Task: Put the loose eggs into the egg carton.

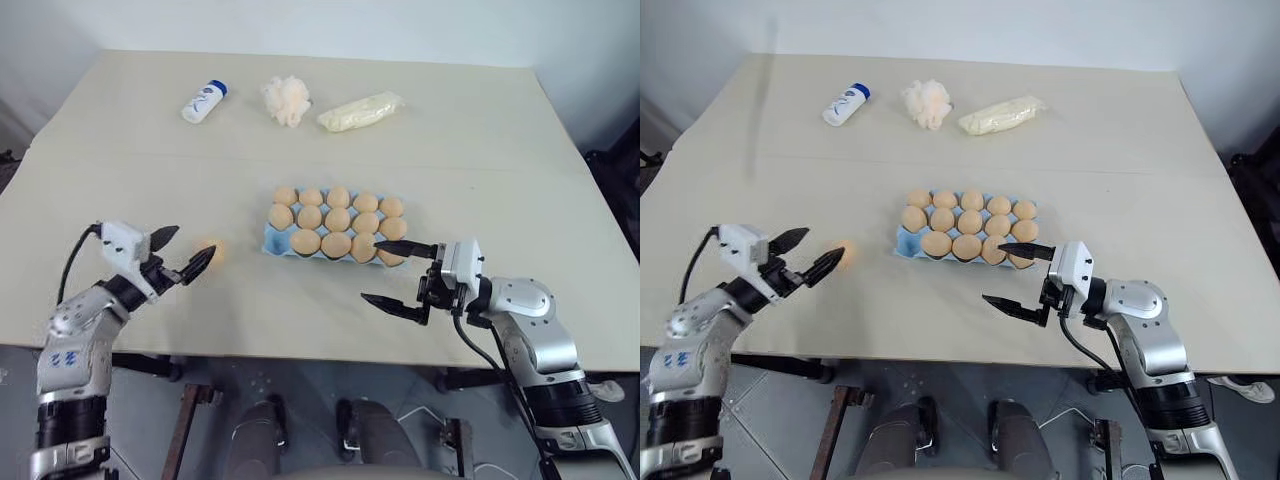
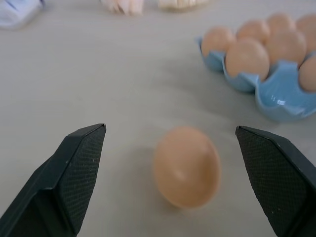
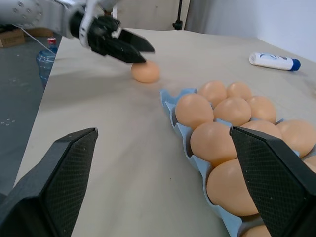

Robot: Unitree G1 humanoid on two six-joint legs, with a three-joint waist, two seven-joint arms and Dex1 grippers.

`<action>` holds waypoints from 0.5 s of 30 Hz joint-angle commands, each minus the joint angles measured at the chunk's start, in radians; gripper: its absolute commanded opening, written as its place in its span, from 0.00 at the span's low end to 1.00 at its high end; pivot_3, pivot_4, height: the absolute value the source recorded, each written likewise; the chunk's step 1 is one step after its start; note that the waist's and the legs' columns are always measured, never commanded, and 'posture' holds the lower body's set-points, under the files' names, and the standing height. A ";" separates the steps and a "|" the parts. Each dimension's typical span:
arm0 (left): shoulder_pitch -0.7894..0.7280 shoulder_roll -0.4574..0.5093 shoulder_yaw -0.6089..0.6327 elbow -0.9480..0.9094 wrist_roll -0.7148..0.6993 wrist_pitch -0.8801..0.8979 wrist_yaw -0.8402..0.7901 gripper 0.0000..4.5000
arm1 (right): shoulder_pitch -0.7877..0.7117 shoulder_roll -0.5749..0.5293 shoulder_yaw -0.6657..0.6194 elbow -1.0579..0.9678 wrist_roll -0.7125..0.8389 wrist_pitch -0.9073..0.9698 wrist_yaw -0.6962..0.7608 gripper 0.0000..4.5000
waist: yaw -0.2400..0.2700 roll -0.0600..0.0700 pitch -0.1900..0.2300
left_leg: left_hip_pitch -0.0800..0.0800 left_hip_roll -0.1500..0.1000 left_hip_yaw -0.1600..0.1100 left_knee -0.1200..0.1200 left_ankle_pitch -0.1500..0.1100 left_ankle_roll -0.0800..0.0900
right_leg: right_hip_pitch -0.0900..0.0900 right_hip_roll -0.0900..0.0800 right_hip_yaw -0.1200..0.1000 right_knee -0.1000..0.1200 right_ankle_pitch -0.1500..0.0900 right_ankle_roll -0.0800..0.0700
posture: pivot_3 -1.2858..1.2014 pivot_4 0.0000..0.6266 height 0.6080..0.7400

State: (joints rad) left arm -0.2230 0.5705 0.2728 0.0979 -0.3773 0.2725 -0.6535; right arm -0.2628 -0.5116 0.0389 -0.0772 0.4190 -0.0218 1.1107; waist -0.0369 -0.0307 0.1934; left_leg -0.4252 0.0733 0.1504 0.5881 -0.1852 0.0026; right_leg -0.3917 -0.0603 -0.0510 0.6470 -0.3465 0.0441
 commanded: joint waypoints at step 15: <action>-0.131 0.038 -0.058 0.022 -0.031 -0.099 -0.218 0.47 | 0.075 -0.014 -0.039 -0.084 0.007 -0.013 -0.048 1.00 | 0.007 0.000 0.000 | 0.000 0.000 0.000 0.002 0.000 -0.001 | 0.000 -0.001 0.000 0.003 0.000 0.000 | 0.52 0.24 1.00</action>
State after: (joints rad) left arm -0.3229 0.5926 0.2265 0.1572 -0.3918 0.1870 -0.8321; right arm -0.1868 -0.5164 0.0271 -0.1238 0.4171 -0.0218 1.0683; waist -0.0303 -0.0309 0.1934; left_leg -0.4248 0.0733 0.1502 0.5907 -0.1855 0.0009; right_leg -0.3918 -0.0612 -0.0508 0.6509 -0.3467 0.0437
